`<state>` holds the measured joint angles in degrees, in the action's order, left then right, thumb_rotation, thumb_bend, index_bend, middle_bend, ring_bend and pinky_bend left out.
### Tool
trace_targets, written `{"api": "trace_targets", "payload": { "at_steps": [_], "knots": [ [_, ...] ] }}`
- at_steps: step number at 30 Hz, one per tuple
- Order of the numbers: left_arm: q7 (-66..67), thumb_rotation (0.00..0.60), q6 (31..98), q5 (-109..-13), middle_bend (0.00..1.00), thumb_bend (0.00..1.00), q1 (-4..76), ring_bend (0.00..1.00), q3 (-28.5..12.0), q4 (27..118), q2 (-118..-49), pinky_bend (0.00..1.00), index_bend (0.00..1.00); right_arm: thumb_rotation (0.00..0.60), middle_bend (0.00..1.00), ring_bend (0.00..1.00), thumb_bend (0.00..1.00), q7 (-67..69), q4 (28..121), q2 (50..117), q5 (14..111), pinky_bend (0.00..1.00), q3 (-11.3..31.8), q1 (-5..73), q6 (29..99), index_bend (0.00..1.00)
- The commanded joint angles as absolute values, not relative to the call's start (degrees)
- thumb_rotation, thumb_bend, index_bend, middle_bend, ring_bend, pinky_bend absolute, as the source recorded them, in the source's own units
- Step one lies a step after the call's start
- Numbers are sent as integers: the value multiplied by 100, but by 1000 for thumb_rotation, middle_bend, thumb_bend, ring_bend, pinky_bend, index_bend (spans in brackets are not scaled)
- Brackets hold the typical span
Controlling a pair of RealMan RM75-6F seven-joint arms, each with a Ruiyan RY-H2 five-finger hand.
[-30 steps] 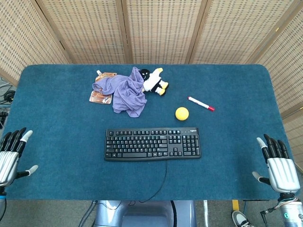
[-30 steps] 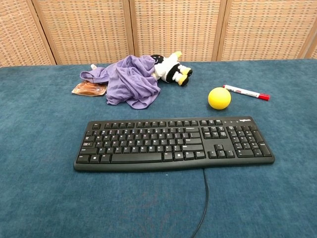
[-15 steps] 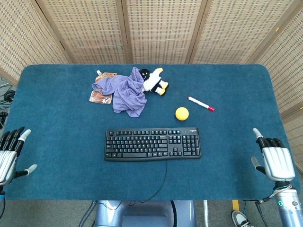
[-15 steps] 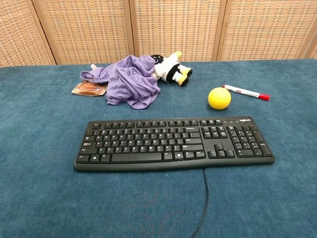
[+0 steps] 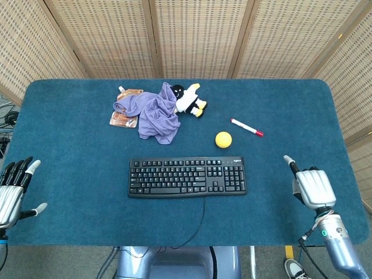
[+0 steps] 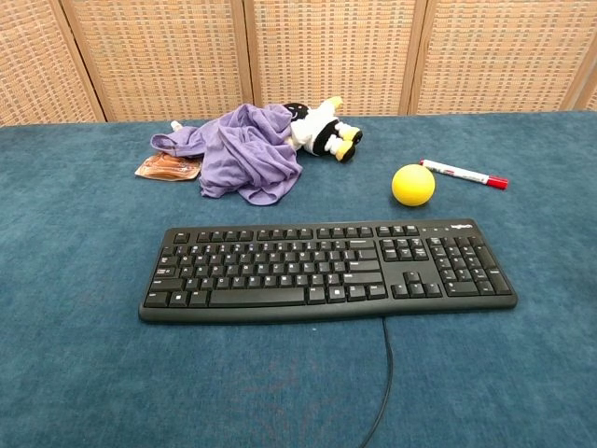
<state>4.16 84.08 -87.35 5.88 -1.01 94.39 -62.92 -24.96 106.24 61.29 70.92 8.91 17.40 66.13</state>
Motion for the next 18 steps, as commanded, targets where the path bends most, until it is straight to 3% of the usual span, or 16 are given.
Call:
{"api": "trace_targets", "payload": {
  "at_steps": [1, 18],
  "knots": [
    [408, 600, 8396, -8729, 0, 34, 593, 0, -101, 9434, -6292, 0, 0, 600, 703, 624, 893, -2713, 10749, 6206, 6872, 429, 961, 1939, 6429, 112],
    [516, 600, 8312, -8732, 0, 35, 629, 0, -77, 9378, -6367, 0, 0, 600, 709, 631, 930, -3729, 10997, 6749, 5439, 429, 999, 2829, 5949, 125]
  ]
}}
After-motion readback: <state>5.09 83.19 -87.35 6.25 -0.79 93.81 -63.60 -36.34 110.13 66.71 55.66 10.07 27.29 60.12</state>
